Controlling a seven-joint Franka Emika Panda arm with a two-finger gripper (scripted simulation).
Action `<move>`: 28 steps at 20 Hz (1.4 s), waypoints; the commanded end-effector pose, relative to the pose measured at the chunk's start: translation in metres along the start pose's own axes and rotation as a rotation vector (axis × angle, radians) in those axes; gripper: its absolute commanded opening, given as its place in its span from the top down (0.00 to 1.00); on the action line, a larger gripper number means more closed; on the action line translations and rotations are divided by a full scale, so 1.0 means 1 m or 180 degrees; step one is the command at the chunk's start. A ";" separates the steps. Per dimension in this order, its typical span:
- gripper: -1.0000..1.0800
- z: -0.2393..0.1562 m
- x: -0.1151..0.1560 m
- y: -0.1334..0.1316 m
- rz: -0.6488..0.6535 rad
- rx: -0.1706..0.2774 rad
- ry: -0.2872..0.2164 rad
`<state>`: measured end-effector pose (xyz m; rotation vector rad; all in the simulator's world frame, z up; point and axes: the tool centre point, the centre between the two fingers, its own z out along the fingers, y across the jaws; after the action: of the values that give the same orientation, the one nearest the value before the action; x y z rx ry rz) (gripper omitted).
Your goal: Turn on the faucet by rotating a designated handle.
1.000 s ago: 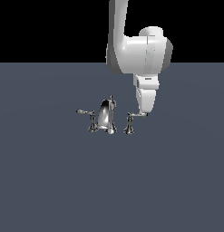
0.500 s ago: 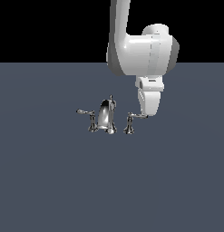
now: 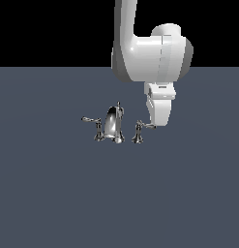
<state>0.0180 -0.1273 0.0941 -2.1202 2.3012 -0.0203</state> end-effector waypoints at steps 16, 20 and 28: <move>1.00 -0.001 -0.023 0.047 0.0038 -0.0051 0.0005; 1.00 -0.001 -0.042 0.055 0.0030 -0.0055 0.0003; 1.00 -0.001 -0.053 0.050 0.0099 -0.0053 0.0017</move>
<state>-0.0342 -0.0928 0.0938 -2.0648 2.3784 -0.0097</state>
